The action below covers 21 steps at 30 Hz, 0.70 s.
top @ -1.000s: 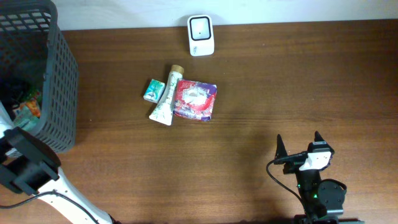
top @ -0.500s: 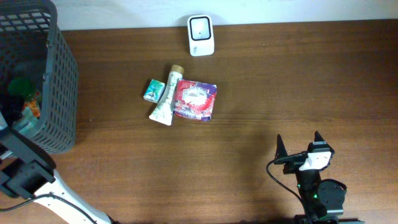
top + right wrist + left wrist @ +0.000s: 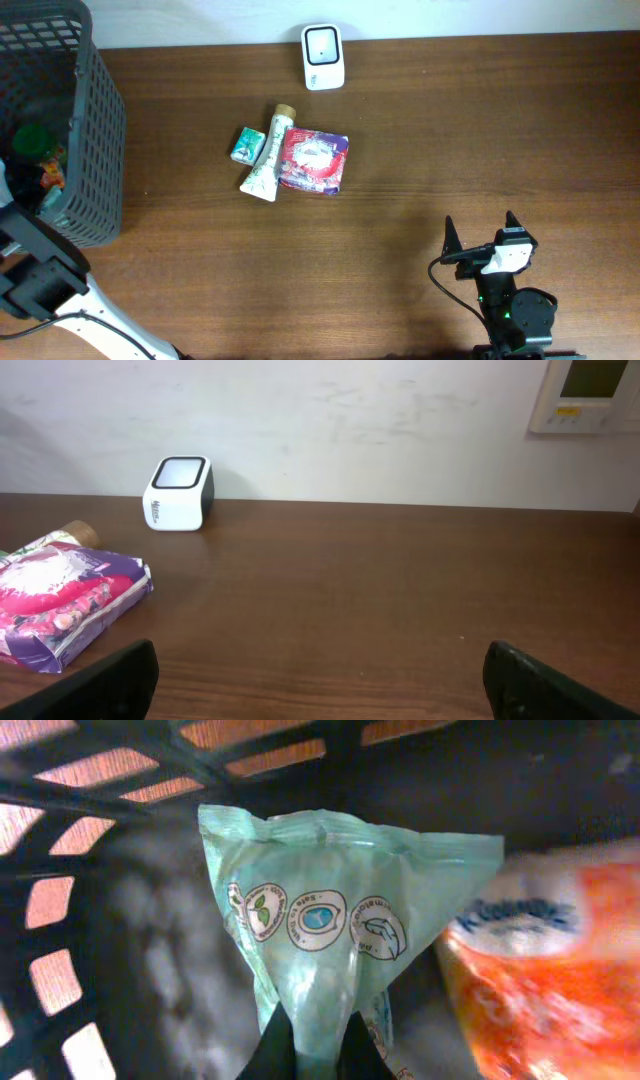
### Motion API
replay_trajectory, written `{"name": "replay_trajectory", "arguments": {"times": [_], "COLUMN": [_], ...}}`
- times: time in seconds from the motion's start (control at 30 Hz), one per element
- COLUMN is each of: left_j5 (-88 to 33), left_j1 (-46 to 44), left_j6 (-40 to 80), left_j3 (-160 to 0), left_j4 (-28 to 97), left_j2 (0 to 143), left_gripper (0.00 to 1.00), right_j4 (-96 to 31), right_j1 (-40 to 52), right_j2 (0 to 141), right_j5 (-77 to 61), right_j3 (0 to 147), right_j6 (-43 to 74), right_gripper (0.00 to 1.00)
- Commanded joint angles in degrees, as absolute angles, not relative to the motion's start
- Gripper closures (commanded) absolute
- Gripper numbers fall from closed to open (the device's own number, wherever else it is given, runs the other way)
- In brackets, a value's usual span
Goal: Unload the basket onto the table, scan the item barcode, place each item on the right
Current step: 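Grasp the mint-green wet-wipe pack in the basket with the left gripper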
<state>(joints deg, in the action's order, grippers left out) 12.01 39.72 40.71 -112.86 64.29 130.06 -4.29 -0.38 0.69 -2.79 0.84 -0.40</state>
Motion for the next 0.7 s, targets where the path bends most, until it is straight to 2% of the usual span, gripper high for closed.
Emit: {"name": "replay_trajectory", "arguments": {"times": [0.0, 0.2, 0.33, 0.4, 0.57, 0.67], "left_j5": [8.2, -3.4, -22.4, -24.4, -28.6, -29.9], "left_j1": [40.6, 40.6, 40.2, 38.9, 28.8, 16.6], "left_j6": [40.4, 40.5, 40.5, 40.5, 40.5, 38.6], "left_j3": [-116.6, -117.3, -117.3, -117.3, -117.3, -117.3], "left_j4": [64.8, 62.6, 54.7, 51.1, 47.0, 44.5], "left_j2": [120.4, 105.4, 96.9, 94.8, 92.2, 92.4], "left_gripper": [1.00, 1.00, 1.00, 1.00, 1.00, 1.00], "right_j4": [-4.3, -4.3, -4.3, -4.3, -4.3, -4.3], "right_j1": [-0.1, -0.1, -0.1, -0.1, -0.1, -0.1], "right_j2": [0.4, 0.4, 0.4, 0.4, 0.4, 0.4], "right_j5": [-2.3, -2.3, -2.3, -2.3, -2.3, -2.3], "right_j3": [0.3, 0.3, 0.3, 0.3, 0.3, 0.3], "right_j6": [-0.4, -0.4, -0.4, -0.4, -0.4, -0.4], "right_gripper": [0.01, 0.01, 0.01, 0.01, 0.01, 0.01]}}
